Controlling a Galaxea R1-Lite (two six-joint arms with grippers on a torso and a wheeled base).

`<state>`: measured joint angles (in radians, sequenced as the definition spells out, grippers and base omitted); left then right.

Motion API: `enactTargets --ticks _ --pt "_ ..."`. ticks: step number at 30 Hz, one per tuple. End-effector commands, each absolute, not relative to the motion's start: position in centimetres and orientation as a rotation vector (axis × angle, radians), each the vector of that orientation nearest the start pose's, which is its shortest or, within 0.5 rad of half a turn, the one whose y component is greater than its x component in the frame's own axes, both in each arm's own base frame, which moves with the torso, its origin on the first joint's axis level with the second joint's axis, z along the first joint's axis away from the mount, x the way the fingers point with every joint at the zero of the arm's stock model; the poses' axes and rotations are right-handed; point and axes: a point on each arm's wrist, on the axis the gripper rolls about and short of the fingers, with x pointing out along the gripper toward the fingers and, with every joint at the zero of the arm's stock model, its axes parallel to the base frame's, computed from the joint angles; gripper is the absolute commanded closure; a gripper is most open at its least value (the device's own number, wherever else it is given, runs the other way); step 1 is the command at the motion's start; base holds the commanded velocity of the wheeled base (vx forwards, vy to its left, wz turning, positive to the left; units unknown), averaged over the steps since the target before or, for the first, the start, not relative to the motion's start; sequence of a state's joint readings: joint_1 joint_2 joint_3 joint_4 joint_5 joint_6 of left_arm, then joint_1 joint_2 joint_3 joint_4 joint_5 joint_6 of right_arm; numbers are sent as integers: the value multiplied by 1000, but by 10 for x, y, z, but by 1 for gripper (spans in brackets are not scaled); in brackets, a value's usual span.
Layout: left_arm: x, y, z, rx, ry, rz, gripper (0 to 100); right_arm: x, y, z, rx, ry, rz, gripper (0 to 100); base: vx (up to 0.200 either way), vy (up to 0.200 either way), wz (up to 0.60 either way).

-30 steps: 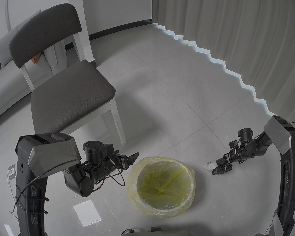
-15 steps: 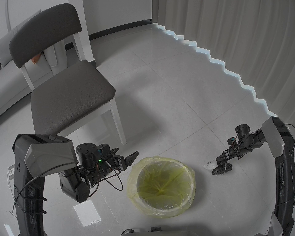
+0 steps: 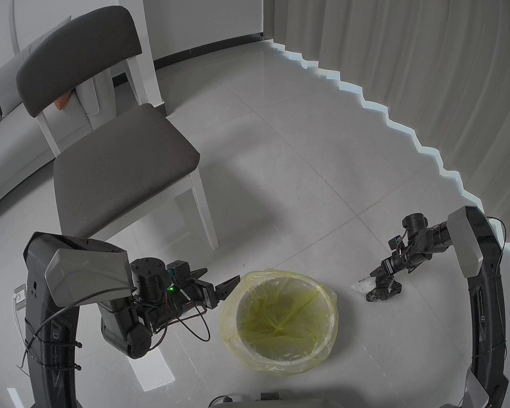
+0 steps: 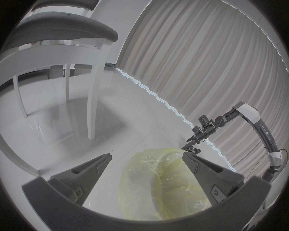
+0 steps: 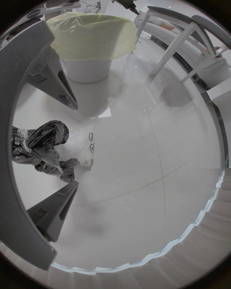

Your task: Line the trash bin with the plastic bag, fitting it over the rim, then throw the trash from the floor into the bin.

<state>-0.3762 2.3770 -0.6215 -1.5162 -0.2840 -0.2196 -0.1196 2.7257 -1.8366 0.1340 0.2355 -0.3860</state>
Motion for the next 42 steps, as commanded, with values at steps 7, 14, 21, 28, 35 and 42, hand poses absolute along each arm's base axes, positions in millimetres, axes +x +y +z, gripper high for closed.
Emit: enactTargets --ticks 7,14,21,28,35,42 --pt "329 -135 1 -203 300 -618 0 497 -54 -69 -174 1011 311 0 0 0 0" --pt "330 -135 1 -201 294 -613 0 506 -59 -87 -190 1004 289 0 0 0 0" --pt "330 -135 -2 -202 281 -611 0 504 -61 -99 -187 1021 291 0 0 0 0" --pt "330 -135 -7 -201 295 -611 0 505 -61 -93 -183 1019 286 100 0 0 0" --pt "332 -135 -10 -195 295 -582 0 496 -57 -70 -190 1016 292 100 0 0 0" --pt "334 -132 -10 -197 288 -573 0 474 -49 -6 -208 965 298 100 0 0 0"
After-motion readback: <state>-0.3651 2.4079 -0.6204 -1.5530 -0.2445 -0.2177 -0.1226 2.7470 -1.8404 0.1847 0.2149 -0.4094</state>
